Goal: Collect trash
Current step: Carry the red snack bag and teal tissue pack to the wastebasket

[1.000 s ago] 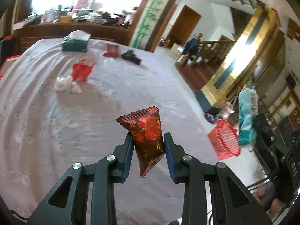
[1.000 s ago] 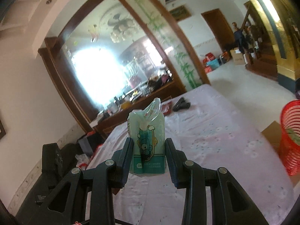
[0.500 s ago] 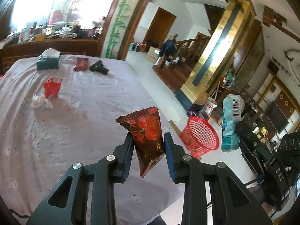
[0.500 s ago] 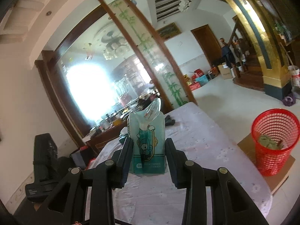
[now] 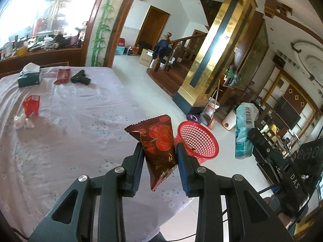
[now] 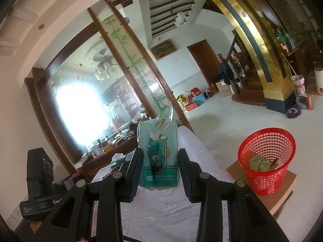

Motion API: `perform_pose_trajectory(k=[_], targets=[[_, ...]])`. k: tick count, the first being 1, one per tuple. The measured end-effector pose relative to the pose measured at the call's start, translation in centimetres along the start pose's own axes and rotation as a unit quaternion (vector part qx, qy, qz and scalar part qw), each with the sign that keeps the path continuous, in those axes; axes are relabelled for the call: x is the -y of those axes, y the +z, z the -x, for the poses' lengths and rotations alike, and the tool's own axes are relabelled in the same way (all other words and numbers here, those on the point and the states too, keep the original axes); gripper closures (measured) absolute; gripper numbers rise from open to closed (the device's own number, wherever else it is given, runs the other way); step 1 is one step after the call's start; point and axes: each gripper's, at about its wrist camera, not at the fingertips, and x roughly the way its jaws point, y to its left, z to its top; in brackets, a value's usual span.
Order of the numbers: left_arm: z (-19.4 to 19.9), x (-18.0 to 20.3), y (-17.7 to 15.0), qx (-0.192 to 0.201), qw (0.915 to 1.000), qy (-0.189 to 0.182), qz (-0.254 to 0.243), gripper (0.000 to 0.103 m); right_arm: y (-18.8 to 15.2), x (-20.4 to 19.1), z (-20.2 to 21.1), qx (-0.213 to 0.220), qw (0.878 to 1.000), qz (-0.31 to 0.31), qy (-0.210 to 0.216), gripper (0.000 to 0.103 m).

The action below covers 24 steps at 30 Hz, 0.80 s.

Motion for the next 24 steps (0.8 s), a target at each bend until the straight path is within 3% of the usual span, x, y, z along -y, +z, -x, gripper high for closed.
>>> perform_pose_trajectory(k=[24], targets=[[-6.1,6.8,1.7,-0.025,0.9977,-0.040,-0.049,0.072,2.3,5.3,1.8,0.033,0.997,-0.027,-0.059,0.064]])
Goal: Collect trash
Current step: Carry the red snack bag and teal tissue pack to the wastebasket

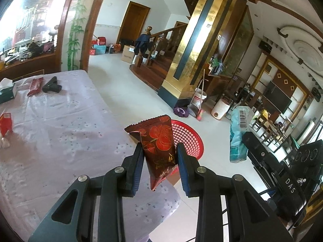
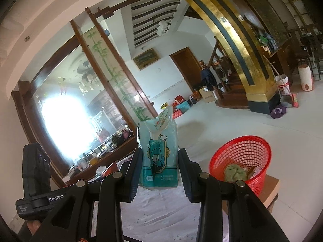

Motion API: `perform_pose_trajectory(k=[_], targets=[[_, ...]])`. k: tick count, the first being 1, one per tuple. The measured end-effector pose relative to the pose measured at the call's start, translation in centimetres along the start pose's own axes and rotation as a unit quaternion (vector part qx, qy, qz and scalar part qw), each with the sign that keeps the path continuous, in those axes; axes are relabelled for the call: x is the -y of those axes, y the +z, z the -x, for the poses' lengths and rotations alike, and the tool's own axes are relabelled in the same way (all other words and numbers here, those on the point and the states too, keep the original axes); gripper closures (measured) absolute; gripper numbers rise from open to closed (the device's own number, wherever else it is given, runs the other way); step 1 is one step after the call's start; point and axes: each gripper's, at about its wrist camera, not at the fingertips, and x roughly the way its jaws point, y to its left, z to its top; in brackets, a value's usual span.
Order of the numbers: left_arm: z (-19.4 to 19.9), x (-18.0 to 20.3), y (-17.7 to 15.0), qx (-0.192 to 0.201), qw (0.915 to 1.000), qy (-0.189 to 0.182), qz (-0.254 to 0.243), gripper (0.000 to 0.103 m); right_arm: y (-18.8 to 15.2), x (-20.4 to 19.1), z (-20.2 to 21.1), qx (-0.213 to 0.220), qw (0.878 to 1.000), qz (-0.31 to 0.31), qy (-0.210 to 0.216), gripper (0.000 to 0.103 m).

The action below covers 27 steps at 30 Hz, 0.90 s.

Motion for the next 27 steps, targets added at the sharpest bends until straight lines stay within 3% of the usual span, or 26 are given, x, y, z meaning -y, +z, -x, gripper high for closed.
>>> perform_pose_trajectory(k=[18,27], targets=[[-7.7,3.3,2.0,-0.045,0.9980,-0.030,-0.035,0.072,1.5,6.2,-0.6,0.008,0.997,-0.038,-0.068,0.064],[-11.5,4.2,2.6,-0.075,0.9928,-0.080,-0.047,0.072,1.8,8.6,-2.1,0.006,0.995,-0.061,-0.084,0.064]])
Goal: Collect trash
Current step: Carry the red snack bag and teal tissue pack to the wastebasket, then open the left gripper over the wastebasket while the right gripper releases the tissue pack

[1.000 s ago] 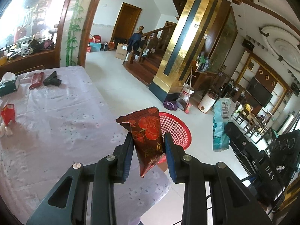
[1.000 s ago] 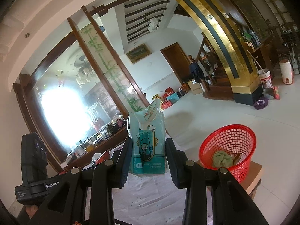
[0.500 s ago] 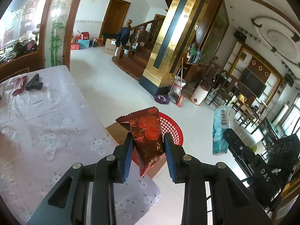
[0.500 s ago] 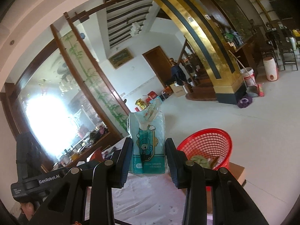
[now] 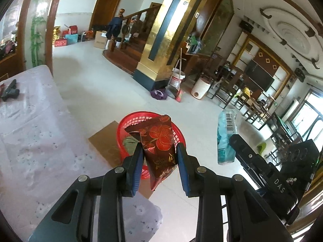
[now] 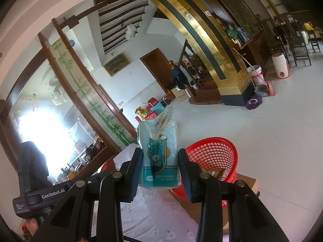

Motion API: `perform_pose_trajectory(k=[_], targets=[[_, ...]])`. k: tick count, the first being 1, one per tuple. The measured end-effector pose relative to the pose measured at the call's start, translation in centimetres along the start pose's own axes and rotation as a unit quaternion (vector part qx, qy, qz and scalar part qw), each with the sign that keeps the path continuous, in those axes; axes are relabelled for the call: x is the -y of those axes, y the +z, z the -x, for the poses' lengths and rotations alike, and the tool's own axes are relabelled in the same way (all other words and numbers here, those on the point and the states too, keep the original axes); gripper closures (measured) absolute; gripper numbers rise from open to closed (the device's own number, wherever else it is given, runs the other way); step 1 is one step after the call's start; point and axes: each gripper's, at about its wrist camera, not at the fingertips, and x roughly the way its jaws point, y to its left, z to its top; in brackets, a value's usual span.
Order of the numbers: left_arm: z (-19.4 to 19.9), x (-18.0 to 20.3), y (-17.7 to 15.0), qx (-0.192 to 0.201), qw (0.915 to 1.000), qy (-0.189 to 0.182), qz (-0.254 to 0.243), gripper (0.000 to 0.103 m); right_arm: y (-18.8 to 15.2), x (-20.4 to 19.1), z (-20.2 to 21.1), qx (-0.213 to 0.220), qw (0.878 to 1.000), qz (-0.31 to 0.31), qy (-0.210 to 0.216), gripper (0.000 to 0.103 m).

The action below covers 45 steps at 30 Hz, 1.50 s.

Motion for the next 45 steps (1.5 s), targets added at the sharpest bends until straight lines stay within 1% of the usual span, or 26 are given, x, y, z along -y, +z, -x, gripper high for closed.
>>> perform_pose_trajectory(k=[4,12,21,28,36,45], targets=[[-1.6,-0.1,0.5,-0.013,0.9999,-0.010,0.000,0.072,0.2,0.7,-0.9,-0.002,1.000,-0.002,-0.007,0.064],[-4.2,0.6,1.0,-0.021,0.9996,-0.008,-0.015,0.072,0.3,2.1,-2.9,-0.016,1.000,-0.020,-0.017,0.064],[-7.7,0.4,1.5,-0.046,0.9988,-0.014,-0.013,0.072,0.3,4.0,-4.7,-0.026,0.999,-0.035,-0.027,0.064],[-10.7,-0.4,1.3,-0.072,0.9972,-0.019,-0.004,0.072,0.1,5.4,-6.2,-0.039,0.998,-0.042,-0.037,0.063],[-12.8,-1.4,0.3,-0.100,0.9948,-0.019,0.005,0.072,-0.1,6.8,-8.4,-0.063,0.996,-0.052,-0.040,0.063],[-14.1,-2.1,0.4,-0.110,0.9936,-0.018,0.013,0.072,0.0,7.8,-10.1,-0.077,0.994,-0.058,-0.047,0.062]])
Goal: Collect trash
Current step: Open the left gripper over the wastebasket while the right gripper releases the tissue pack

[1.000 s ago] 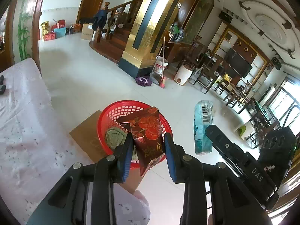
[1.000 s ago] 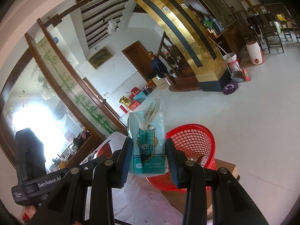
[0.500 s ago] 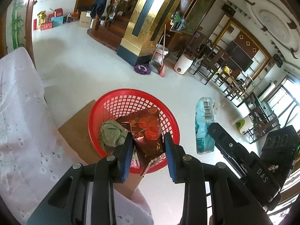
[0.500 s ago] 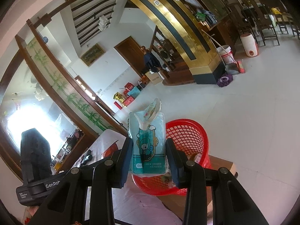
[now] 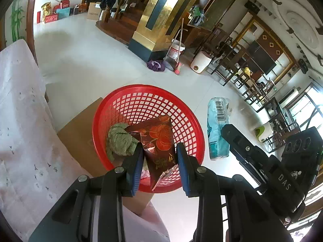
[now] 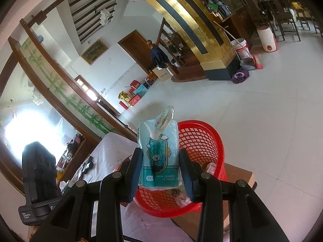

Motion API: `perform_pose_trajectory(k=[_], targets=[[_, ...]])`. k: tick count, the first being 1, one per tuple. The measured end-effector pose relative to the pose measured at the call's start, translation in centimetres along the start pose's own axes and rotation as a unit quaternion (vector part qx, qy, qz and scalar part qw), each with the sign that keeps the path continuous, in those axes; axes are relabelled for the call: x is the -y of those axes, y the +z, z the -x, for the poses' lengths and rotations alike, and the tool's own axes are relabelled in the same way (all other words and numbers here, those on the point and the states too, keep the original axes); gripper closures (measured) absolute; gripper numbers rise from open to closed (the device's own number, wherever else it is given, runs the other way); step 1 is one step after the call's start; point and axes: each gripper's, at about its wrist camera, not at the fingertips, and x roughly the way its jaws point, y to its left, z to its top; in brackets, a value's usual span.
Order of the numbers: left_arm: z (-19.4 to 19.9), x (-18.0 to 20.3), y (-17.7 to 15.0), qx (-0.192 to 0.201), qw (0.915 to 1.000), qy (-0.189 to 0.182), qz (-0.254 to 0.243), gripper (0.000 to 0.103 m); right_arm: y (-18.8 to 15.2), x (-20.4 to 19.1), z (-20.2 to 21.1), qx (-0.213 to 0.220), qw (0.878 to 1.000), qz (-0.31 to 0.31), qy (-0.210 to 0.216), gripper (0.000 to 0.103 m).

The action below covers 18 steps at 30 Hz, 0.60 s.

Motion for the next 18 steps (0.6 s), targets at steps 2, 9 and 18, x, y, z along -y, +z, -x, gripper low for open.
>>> perform_pose_trajectory(k=[2,9,18], targets=[[-0.2,-0.1,-0.1,-0.003,1.0000,0.002,0.001,0.072,0.0,0.3,-0.3,-0.004,1.000,-0.003,-0.002,0.062],[-1.1,-0.3,0.0,-0.013,0.9999,0.008,0.002,0.072,-0.3,0.7,-1.3,-0.014,1.000,-0.009,-0.007,0.061],[-1.8,-0.7,0.0,-0.022,0.9996,0.017,0.008,0.062,-0.3,1.0,-2.5,-0.025,0.999,-0.027,-0.013,0.050]])
